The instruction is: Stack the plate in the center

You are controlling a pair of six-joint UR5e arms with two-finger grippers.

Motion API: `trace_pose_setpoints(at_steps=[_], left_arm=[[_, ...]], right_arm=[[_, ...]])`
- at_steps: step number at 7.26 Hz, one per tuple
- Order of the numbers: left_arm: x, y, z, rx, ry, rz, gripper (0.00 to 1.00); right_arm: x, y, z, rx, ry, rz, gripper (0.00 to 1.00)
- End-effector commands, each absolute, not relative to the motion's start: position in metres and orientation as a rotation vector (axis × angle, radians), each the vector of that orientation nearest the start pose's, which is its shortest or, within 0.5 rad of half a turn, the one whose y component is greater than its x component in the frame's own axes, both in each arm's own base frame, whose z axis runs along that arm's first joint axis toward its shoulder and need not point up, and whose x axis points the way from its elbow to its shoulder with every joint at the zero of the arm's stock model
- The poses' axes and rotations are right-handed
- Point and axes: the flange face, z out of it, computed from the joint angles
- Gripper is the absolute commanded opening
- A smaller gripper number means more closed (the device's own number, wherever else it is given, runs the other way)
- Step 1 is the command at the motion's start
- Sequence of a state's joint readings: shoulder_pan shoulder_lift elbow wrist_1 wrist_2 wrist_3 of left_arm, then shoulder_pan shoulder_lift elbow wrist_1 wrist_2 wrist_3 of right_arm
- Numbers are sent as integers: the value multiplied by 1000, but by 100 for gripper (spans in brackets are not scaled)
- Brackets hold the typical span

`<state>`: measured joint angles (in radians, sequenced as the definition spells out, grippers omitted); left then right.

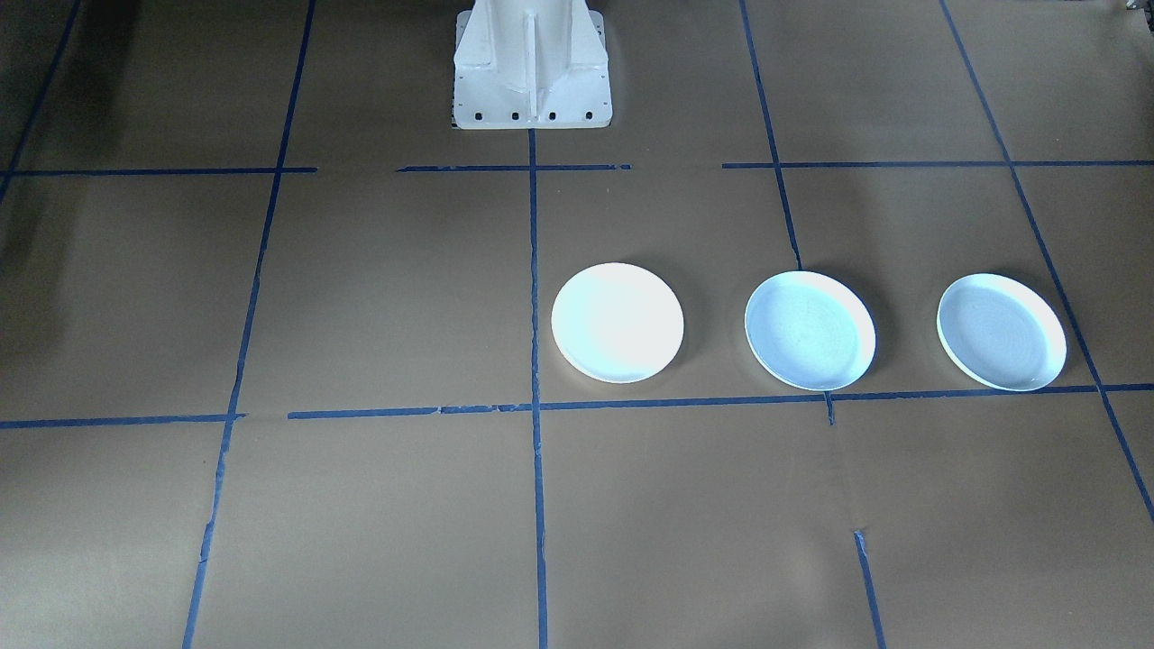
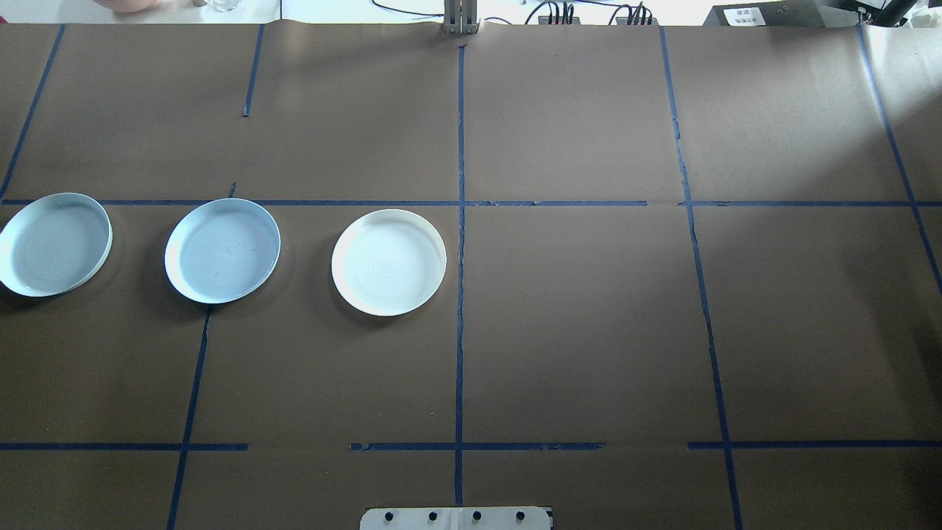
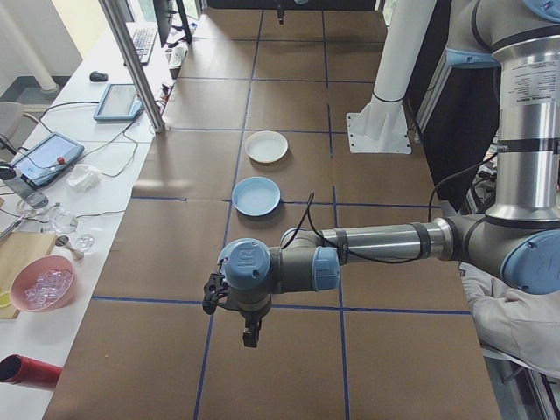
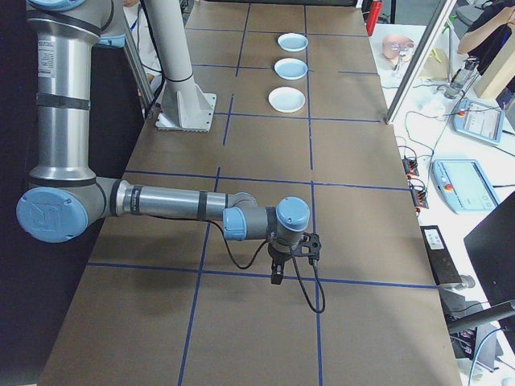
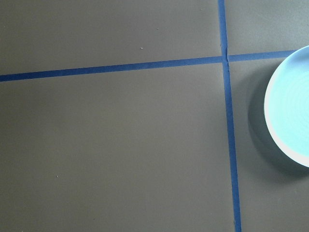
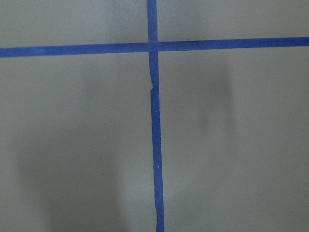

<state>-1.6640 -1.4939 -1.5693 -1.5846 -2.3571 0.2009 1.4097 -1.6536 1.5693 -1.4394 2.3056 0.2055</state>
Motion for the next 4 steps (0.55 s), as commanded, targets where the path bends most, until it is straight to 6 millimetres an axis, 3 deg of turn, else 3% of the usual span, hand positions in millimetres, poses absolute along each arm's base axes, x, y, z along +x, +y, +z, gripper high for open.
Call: trace_pose_setpoints(at_steps=[1, 4], left_arm=[[-99, -446, 697, 40, 783, 80, 100], [-95, -451, 696, 72, 777, 105, 100]], right_arm=[[-8, -463, 688, -89, -731, 25, 100], [-8, -463, 688, -89, -731, 25, 100]])
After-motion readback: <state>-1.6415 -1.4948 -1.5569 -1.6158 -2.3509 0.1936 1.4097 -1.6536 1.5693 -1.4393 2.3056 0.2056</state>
